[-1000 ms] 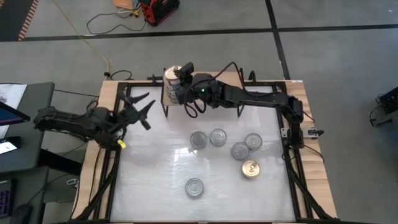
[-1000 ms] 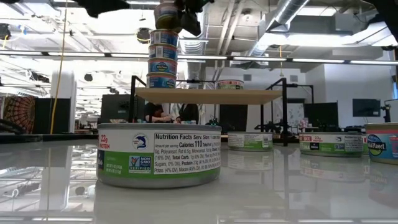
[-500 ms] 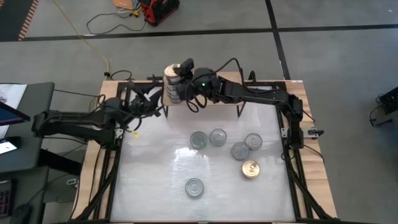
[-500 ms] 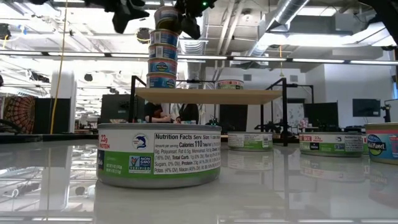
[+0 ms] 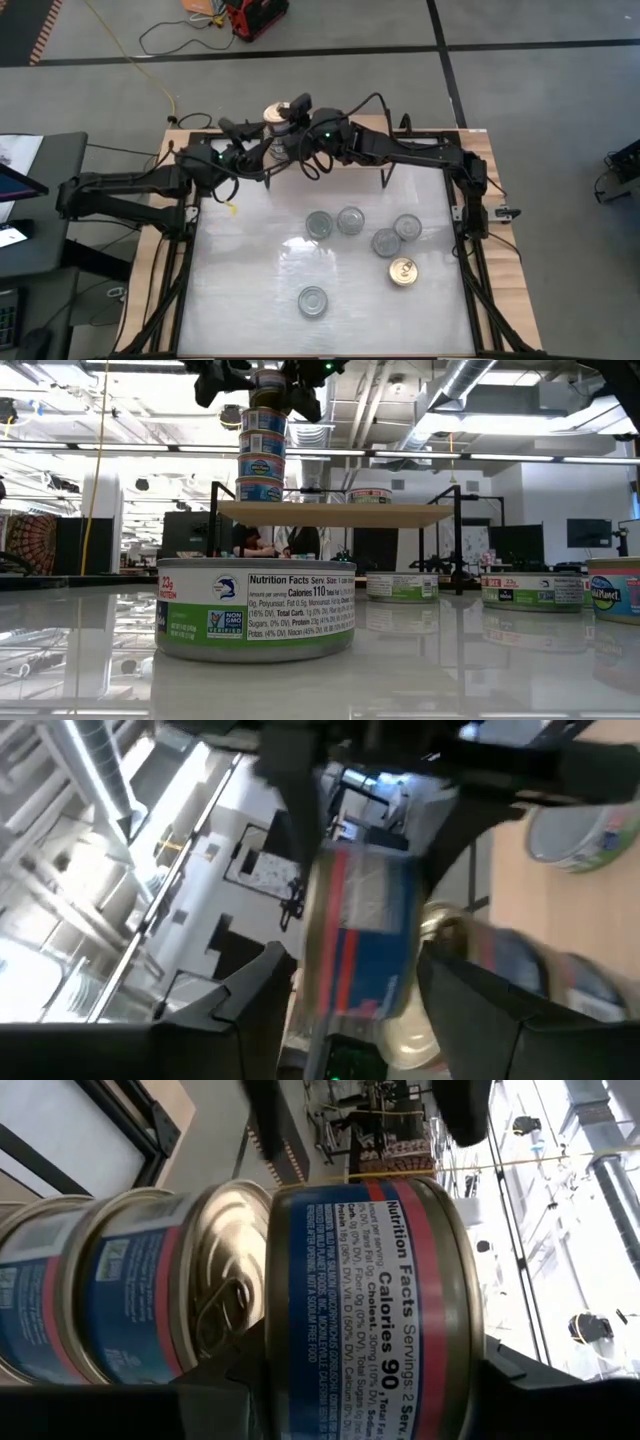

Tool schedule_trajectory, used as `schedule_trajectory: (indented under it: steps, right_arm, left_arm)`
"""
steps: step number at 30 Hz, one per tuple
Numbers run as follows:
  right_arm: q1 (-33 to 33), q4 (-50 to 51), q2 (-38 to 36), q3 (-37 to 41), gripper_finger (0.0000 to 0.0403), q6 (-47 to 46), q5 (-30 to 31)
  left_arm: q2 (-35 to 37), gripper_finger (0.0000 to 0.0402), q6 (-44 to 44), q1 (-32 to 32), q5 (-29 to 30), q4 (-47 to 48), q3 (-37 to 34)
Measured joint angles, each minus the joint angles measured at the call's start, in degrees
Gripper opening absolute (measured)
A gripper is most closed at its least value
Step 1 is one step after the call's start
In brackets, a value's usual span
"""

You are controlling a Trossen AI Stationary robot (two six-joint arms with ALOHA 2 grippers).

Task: Stack canned seafood by type on shelf
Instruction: Stack the blue tuna can on top of the other blue tuna can on the shelf

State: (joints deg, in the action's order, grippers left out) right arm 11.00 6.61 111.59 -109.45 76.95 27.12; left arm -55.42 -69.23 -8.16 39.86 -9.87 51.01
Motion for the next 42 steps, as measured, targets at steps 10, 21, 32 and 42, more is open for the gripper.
schedule_trajectory:
  steps: [10, 21, 32, 42]
  right_arm:
    - [-0.11, -0.05, 0.0, 0.0, 0.0213, -0.46, -0.03]
    - [-0.92, -0.22, 0.02, 0.0, 0.0213, 0.02, -0.17]
    - [-0.9, -0.33, 0.09, 0.0, 0.0213, 0.51, -0.33]
    - [-0.64, -0.18, 0.09, 0.0, 0.0243, -2.81, -0.24]
  left_arm:
    - [-0.57, 0.0284, -10.17, -0.2, -1.14, 1.89, 0.07]
    - [-2.13, 0.0285, -11.55, -3.41, -0.6, -1.21, 0.05]
    - [-2.66, 0.0198, -11.96, -3.48, -0.17, -1.32, 0.05]
    - [-2.67, 0.0198, -12.2, -3.42, 1.81, -1.17, 0.05]
